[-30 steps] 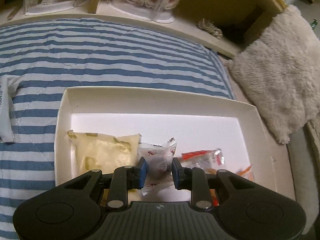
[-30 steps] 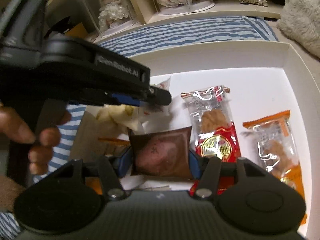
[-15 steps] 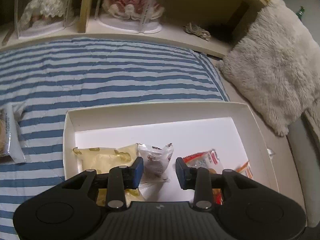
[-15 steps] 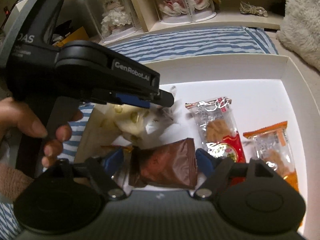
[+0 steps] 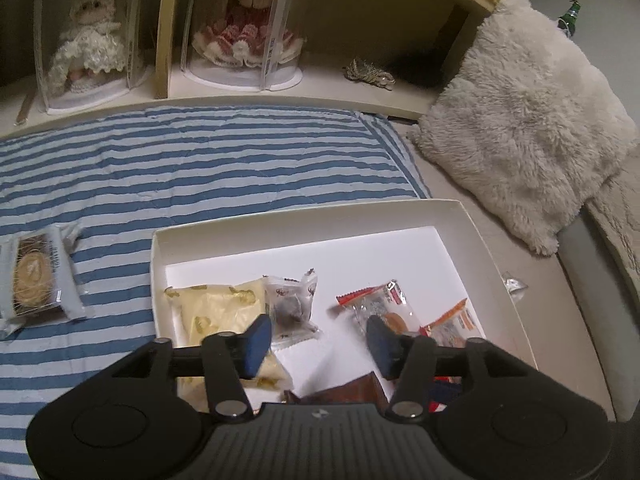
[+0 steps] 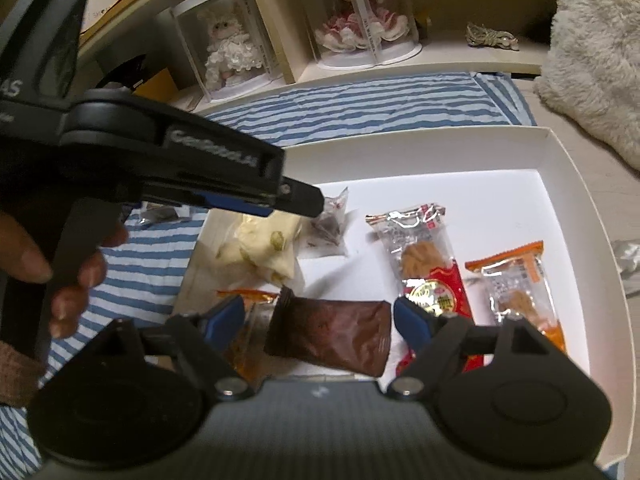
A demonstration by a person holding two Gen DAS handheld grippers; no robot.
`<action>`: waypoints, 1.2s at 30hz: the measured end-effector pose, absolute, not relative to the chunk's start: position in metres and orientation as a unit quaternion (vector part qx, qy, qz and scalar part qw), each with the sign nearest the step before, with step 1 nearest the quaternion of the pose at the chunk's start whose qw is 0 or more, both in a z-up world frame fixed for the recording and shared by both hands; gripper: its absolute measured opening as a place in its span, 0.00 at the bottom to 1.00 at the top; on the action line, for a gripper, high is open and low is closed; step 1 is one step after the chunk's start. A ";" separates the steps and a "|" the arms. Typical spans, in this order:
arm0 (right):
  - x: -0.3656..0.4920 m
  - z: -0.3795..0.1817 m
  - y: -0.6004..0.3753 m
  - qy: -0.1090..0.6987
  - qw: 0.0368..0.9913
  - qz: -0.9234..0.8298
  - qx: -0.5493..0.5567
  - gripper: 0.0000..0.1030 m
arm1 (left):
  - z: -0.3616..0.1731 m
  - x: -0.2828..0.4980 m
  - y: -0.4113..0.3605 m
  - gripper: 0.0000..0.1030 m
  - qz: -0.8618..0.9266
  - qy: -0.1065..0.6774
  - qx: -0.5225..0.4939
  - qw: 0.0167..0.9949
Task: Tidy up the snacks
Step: 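Open left tool releasing clear bag while right tool releases brown pack in tray, then withdraw both tools from the tray toward the last two snacks on the bed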
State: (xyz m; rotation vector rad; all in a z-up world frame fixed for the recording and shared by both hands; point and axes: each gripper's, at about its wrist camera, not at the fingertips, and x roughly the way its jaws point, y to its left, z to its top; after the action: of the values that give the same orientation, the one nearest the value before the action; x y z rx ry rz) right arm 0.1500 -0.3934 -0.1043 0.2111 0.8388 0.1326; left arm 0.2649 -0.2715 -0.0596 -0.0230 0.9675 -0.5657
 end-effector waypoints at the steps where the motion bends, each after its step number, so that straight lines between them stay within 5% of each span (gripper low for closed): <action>1: 0.148 -0.103 -0.393 0.407 0.906 0.063 0.099 0.84 | -0.057 0.262 -0.270 0.54 -0.268 0.458 -0.010 0.847; 8: 0.129 -0.088 -0.387 0.404 0.910 0.037 0.085 0.92 | -0.046 0.243 -0.252 0.68 -0.256 0.450 -0.006 0.855; 12: 0.118 -0.077 -0.383 0.401 0.912 0.032 0.075 0.99 | -0.039 0.230 -0.239 0.92 -0.249 0.441 0.001 0.862; 15: 0.110 -0.072 -0.376 0.396 0.915 0.030 0.067 0.99 | -0.034 0.221 -0.229 1.00 -0.247 0.438 0.006 0.865; 36: 0.080 -0.062 -0.350 0.383 0.923 0.007 0.035 0.99 | -0.035 0.175 -0.143 1.00 -0.192 0.429 0.022 0.883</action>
State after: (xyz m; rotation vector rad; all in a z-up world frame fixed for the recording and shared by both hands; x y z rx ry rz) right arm 0.0800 -0.3498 -0.0617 0.0719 0.7866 0.0146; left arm 0.1754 -0.1430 -0.0349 0.0449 0.8929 -0.3993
